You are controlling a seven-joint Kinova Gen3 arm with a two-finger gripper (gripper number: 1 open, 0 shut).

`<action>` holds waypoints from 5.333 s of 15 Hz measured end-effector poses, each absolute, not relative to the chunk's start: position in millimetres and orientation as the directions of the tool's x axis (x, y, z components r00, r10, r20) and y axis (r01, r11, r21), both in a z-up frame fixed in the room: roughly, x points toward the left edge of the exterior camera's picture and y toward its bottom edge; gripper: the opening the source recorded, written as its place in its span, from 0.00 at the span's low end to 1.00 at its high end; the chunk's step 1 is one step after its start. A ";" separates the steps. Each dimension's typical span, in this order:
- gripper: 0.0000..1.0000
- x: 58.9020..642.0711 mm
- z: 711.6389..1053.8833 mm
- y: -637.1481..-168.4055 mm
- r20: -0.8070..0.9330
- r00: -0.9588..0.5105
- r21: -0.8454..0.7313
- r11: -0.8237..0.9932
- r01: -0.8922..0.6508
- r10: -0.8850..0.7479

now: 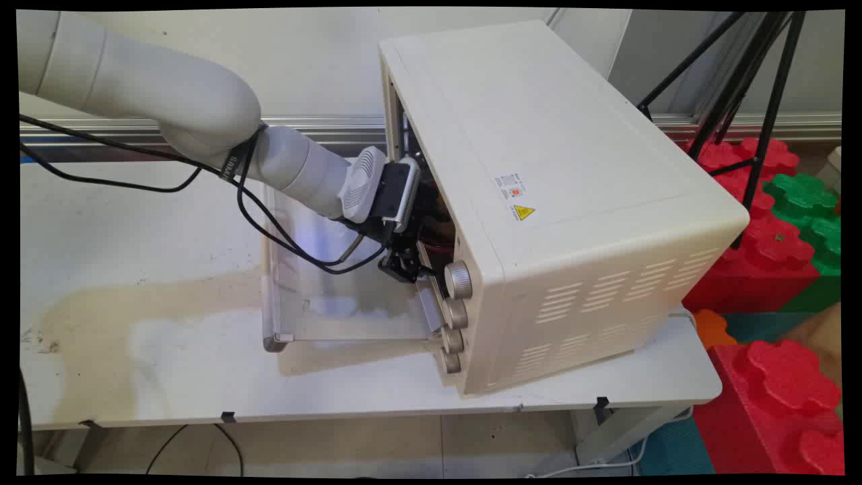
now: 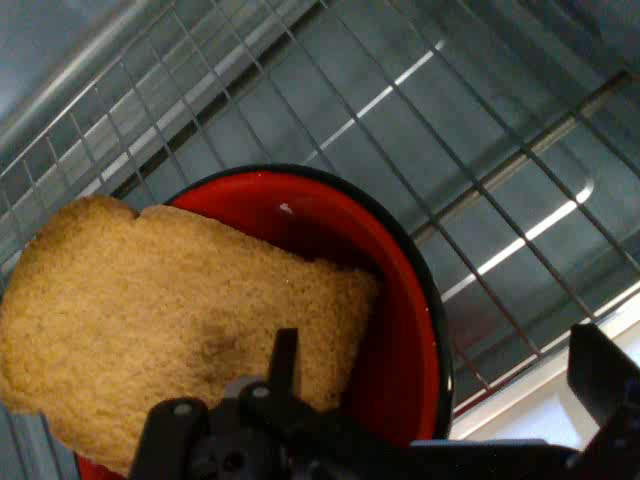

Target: Close the oven

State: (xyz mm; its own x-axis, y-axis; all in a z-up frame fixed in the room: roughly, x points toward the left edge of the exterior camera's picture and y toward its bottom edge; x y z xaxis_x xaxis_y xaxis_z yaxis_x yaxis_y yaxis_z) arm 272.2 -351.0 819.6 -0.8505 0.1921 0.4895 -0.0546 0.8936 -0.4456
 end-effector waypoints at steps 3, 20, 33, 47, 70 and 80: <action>1.00 276.5 824.2 -349.1 0.505 -0.846 -0.438 0.896 -0.078 0.173; 1.00 345.0 915.8 -308.8 0.690 -0.697 -0.214 0.865 -0.454 -0.195; 1.00 425.8 994.1 -269.0 0.681 -0.596 -0.049 0.785 -0.617 -0.426; 1.00 511.4 993.4 -173.9 0.572 -0.653 -0.015 0.789 -0.614 -0.497; 1.00 514.8 866.9 -210.5 0.452 -0.742 -0.110 0.794 -0.597 -0.496; 0.00 501.2 836.5 -231.3 0.455 -0.740 -0.126 0.786 -0.605 -0.496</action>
